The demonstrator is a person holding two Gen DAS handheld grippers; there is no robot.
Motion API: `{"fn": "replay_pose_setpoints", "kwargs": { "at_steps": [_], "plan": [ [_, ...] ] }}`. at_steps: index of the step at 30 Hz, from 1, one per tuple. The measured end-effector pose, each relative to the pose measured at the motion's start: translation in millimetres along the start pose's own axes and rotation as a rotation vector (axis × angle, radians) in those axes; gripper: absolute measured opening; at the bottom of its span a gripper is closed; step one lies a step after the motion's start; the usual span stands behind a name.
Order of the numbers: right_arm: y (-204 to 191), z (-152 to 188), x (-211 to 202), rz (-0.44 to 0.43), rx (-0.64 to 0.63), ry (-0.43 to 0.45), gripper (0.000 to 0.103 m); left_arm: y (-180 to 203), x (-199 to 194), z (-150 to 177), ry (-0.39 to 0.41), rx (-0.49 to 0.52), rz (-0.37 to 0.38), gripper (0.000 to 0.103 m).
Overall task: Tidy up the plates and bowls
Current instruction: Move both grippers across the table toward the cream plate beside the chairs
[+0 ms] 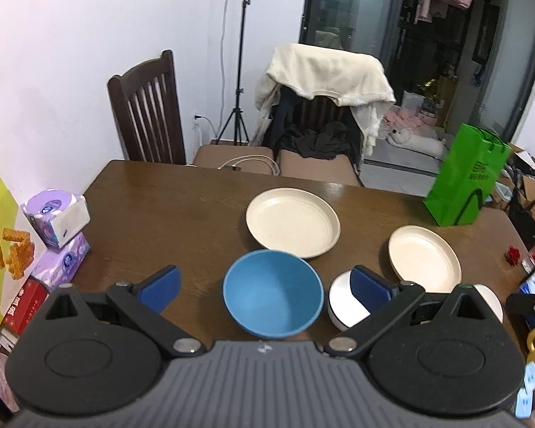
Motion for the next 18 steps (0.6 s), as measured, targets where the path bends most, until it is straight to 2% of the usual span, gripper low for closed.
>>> {"fn": "replay_pose_setpoints", "kwargs": {
  "at_steps": [18],
  "plan": [
    [-25.9,-114.1,44.1,-0.014,-0.038,-0.033,0.103,-0.7,51.5,-72.3,-0.029,-0.03,-0.051,0.103]
  ]
}}
Point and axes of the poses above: each gripper's, at about its wrist camera, not at the fingertips, and x roughly the way its jaws point, y to its right, z to its underside, the point moved 2 cm from there along x, roughly the way its jaws point, and after that the axes turned 15 degrees about -y, right-handed, at the moved point
